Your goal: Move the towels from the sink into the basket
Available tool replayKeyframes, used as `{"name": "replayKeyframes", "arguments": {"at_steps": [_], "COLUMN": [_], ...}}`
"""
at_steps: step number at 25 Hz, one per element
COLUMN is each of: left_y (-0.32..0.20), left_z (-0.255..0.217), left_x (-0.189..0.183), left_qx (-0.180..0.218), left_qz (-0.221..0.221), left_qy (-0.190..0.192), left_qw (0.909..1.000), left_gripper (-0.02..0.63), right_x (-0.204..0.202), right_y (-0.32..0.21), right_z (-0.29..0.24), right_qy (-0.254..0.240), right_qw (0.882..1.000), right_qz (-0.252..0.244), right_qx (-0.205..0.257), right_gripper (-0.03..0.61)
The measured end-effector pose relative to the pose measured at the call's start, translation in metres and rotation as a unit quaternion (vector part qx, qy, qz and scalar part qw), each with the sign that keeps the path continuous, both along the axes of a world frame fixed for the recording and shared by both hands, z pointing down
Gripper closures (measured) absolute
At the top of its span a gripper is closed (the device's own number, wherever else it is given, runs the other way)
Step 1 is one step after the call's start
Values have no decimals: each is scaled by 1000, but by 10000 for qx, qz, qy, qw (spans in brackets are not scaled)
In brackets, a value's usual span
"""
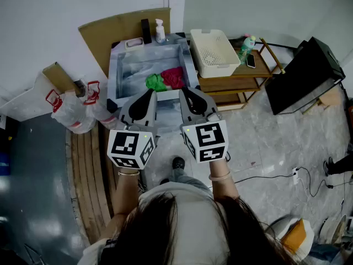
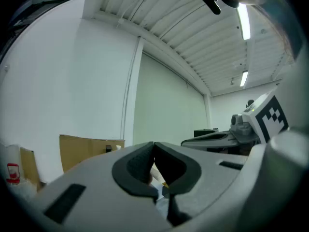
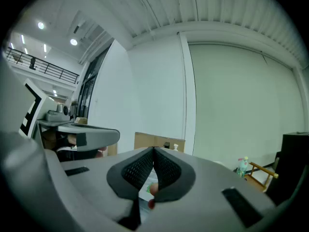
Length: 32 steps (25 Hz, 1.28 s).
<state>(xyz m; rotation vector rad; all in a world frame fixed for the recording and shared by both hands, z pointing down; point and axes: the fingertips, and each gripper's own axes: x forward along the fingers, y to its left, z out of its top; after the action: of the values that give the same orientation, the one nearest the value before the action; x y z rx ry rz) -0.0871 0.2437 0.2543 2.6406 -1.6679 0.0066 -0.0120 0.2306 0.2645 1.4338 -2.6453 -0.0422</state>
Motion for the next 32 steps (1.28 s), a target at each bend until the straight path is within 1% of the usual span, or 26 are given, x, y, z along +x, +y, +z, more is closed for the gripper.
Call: {"name": "replayKeyframes", "arguments": {"at_steps": [4,9,24,32], "left_y": [-15,-37,-96,-127], "left_z": [2,7,16,26], "left_x": [3,5,18,14], "left_qx": [-17,-84,-195,-280], "left_qz": [-1,-24,-227,-282], "left_qy": [4,11,6,53], "left_qw": [10000,10000,9996,9992], "left_gripper": [604,604,604,604], "right_x": [2,3,8,2], "right_y": [-12,-32,-99,-133], "right_z": [3,10,35,53], "right_qy": [-13,-36,206,367], "right_qw": [10000,9999,9983,9962], "right_qz": [-19,-115,-416,-568], "right_qx": [3,-107,-356,-549], "right_gripper": [557,557,555,554]}}
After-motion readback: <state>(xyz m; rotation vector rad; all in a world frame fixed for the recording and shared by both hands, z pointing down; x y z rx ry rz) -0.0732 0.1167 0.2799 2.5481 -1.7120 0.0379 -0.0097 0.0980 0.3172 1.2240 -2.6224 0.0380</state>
